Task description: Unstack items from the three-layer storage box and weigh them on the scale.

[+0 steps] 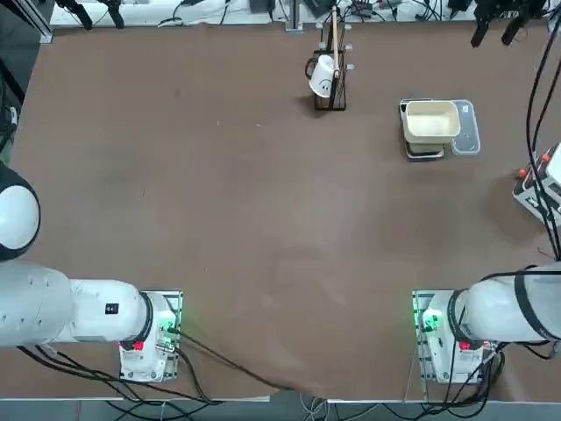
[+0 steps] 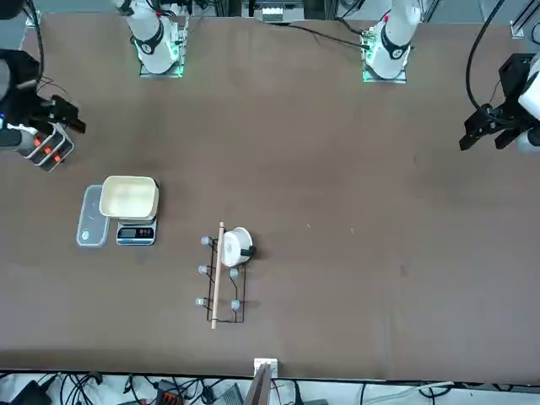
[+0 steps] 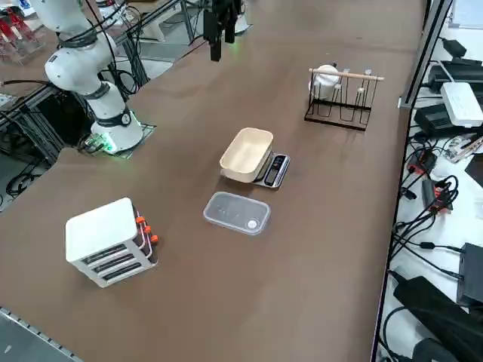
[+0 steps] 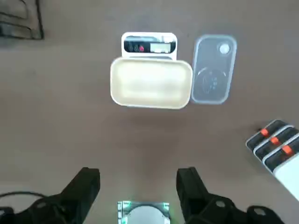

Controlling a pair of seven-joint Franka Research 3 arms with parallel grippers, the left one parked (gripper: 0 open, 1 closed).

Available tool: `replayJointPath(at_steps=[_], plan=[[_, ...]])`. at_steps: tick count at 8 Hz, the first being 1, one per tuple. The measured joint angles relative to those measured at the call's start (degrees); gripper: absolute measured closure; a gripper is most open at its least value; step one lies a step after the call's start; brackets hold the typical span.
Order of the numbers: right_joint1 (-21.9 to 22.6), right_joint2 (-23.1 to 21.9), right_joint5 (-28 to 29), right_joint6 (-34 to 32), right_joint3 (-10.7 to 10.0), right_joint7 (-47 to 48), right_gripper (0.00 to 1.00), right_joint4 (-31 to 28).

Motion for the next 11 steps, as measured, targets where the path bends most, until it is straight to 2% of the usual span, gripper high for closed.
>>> replayJointPath(at_steps=[1,3,4,6,7,9,10,11], plan=[[0.34,1.98,-0.62,-1.36,0.06,0.84,0.01,-0.51],[0.27,7.32,-2.79,-1.4,-0.22,-5.66,0.02,-2.17],[-0.3,9.52,-4.63,0.29,-0.52,-10.49,0.04,-2.58],[-3.5,9.26,-8.22,9.7,-0.94,-21.24,0.05,-8.13],[-6.28,7.45,-9.83,17.34,-1.09,-28.67,0.05,-13.61],[-16.16,3.39,-10.45,32.69,-1.48,-48.17,0.06,-25.24],[-21.91,2.51,-10.46,37.02,-1.64,-56.29,0.08,-28.65],[-25.45,2.3,-10.72,38.93,-1.73,-60.75,0.11,-30.07]])
